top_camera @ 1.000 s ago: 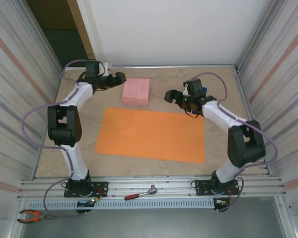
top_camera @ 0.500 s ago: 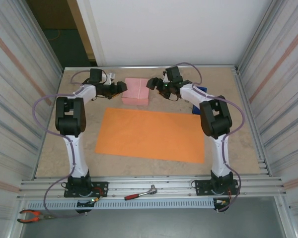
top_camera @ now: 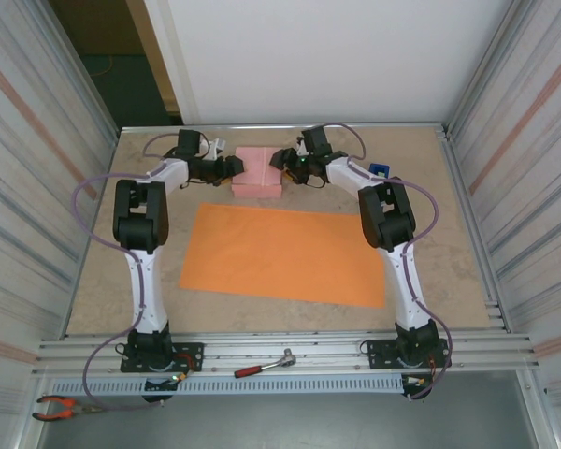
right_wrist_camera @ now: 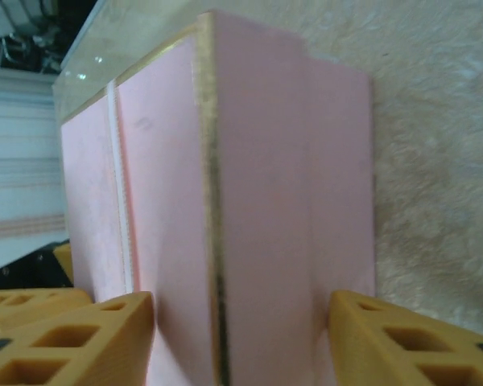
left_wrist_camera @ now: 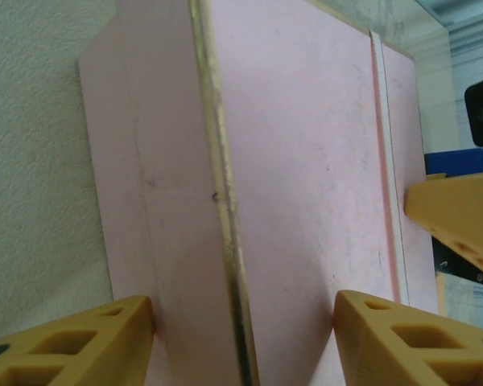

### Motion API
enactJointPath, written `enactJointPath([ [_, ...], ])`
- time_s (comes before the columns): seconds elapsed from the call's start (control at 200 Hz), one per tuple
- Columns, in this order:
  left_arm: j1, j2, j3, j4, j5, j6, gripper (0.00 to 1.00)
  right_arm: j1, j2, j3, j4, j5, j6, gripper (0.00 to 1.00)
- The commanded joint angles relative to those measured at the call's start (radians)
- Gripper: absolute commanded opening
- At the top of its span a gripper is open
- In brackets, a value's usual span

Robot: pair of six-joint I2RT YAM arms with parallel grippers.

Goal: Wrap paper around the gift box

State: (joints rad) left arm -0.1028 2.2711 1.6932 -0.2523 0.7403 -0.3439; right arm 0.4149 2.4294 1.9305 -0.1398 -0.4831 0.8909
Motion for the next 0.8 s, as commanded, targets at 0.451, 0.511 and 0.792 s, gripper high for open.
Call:
enactJointPath([
  [0.451,-0.175,-0.303,-0.147,0.066,0.078,-0.052,0.51,0.074,-0.4,-0.435,0.163,-0.006,-0.011,0.37],
  [0.511,-0.199,-0.354,-0.196,0.078,0.061,-0.058,0.52,0.086,-0.465,-0.506,0.163,0.013,-0.025,0.37],
  [0.792,-0.318,-0.531,-0.456,0.197,0.005,-0.127,0.53,0.15,-0.756,-0.837,0.182,0.103,-0.043,0.36],
])
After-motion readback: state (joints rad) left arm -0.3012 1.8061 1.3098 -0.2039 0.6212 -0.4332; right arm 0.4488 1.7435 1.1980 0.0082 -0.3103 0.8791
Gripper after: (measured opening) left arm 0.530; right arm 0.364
